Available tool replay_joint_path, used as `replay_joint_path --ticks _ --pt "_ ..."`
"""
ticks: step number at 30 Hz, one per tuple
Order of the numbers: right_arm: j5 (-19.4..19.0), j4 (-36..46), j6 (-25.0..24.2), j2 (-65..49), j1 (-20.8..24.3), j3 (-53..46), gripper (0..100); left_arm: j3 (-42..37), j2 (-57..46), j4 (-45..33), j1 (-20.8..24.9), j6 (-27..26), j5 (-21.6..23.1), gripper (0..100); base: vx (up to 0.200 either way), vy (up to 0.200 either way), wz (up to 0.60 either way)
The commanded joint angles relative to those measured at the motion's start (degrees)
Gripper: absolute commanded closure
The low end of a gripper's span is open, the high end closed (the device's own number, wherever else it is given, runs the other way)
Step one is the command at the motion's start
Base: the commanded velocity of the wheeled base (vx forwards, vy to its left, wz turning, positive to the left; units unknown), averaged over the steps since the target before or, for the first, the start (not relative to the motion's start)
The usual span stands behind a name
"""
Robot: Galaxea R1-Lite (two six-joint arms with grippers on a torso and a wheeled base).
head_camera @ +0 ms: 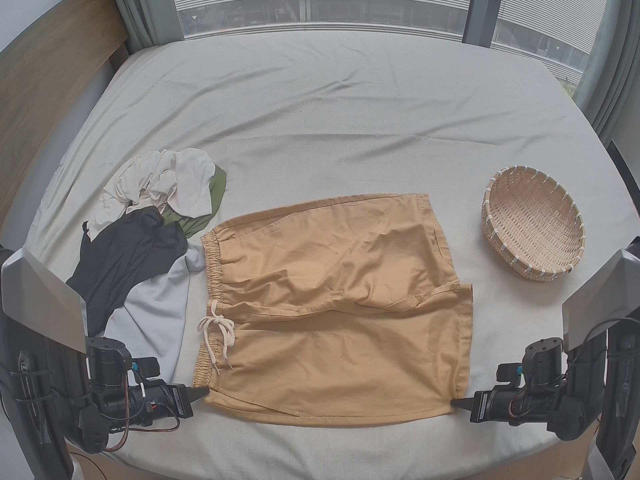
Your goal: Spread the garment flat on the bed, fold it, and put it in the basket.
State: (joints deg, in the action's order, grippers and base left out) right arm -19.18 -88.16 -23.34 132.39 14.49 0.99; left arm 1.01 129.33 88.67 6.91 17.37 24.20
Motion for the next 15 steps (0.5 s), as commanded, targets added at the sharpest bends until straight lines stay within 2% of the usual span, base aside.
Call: replay_joint_path --ticks 1,6,7,15 --pt "0.1 0.36 0.14 -4.86 -2.28 -0.99 100 -0.84 0.05 0.01 0.03 0.03 -0.03 100 0.0 0.0 0.0" --pt "-0.07 2.03 1.11 -5.21 -3.16 -0.99 100 -0.92 0.05 0.01 0.03 0.03 -0.03 100 0.0 0.0 0.0" --pt "-0.07 1.68 0.76 -4.86 -2.89 -0.99 0 -1.01 0.05 0.01 0.03 0.03 -0.03 100 0.0 0.0 0.0" --pt "-0.16 1.68 0.41 -2.22 -1.31 -0.99 0 -1.01 0.05 0.01 0.03 0.03 -0.03 100 0.0 0.0 0.0"
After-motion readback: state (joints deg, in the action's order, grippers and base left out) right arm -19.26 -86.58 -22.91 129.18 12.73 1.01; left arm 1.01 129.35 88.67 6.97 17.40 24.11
